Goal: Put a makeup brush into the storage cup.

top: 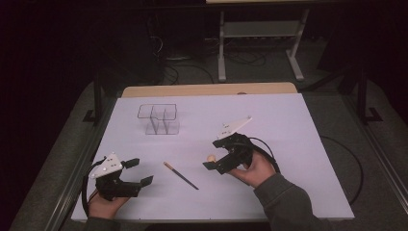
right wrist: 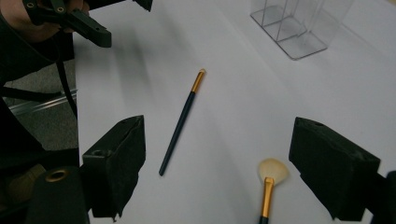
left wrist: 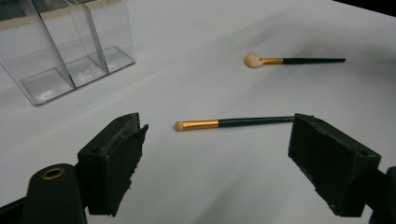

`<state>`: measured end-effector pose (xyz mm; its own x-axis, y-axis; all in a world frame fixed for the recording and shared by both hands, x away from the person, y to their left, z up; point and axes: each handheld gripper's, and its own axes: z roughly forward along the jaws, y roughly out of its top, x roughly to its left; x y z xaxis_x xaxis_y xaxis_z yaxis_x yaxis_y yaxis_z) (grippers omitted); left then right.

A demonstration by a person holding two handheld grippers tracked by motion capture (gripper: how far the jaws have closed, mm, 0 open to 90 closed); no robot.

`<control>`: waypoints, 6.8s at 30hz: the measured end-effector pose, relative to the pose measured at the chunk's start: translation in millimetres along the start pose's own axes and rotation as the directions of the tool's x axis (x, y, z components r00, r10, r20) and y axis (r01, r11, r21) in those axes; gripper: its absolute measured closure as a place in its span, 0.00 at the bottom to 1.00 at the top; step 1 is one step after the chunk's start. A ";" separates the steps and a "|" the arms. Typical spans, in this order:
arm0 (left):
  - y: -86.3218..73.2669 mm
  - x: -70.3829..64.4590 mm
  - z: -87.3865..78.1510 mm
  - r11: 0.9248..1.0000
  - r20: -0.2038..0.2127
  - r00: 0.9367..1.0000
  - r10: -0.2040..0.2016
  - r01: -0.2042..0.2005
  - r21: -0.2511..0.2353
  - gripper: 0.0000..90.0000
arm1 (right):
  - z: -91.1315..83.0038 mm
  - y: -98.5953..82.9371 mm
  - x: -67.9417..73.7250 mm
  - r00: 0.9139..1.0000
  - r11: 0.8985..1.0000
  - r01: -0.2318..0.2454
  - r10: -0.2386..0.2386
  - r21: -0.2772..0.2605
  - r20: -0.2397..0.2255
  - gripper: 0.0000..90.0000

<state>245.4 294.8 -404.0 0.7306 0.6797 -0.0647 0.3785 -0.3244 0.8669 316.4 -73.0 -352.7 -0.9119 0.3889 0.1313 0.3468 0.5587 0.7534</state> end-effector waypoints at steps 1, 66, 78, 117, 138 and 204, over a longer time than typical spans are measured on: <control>0.0 0.0 -0.1 1.000 0.000 1.000 0.000 0.000 0.000 0.19 | 6.2 3.7 1.2 1.000 1.000 -0.001 0.001 0.010 -0.005 0.20; -1.0 -2.1 0.8 1.000 0.009 1.000 -0.012 0.012 0.003 0.19 | 137.6 9.8 18.9 0.998 0.960 -0.012 0.029 0.280 -0.057 0.75; -1.0 -2.0 1.4 1.000 0.013 1.000 -0.010 0.010 0.004 0.19 | 137.7 10.1 18.5 0.999 0.954 0.011 -0.001 0.300 -0.033 0.85; -1.1 -1.1 2.7 1.000 0.017 1.000 -0.005 0.004 0.006 0.19 | 137.9 12.3 22.5 0.994 0.945 0.111 -0.106 0.306 -0.032 0.93; 2.9 -4.6 10.0 1.000 0.059 0.998 0.003 -0.004 0.009 0.19 | 80.4 2.6 12.1 0.994 0.971 0.099 -0.088 0.216 -0.061 0.93; 92.1 -34.7 69.6 0.950 0.533 0.832 0.157 -0.275 0.148 0.72 | -1.9 -19.1 24.4 0.971 0.978 0.194 -0.179 0.080 -0.161 0.92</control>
<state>294.5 195.6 -356.3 0.9698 0.1638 -0.1806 0.2431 -0.5926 0.7679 287.0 -75.7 -362.6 -0.9825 0.1593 0.0963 0.1800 0.6805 0.7103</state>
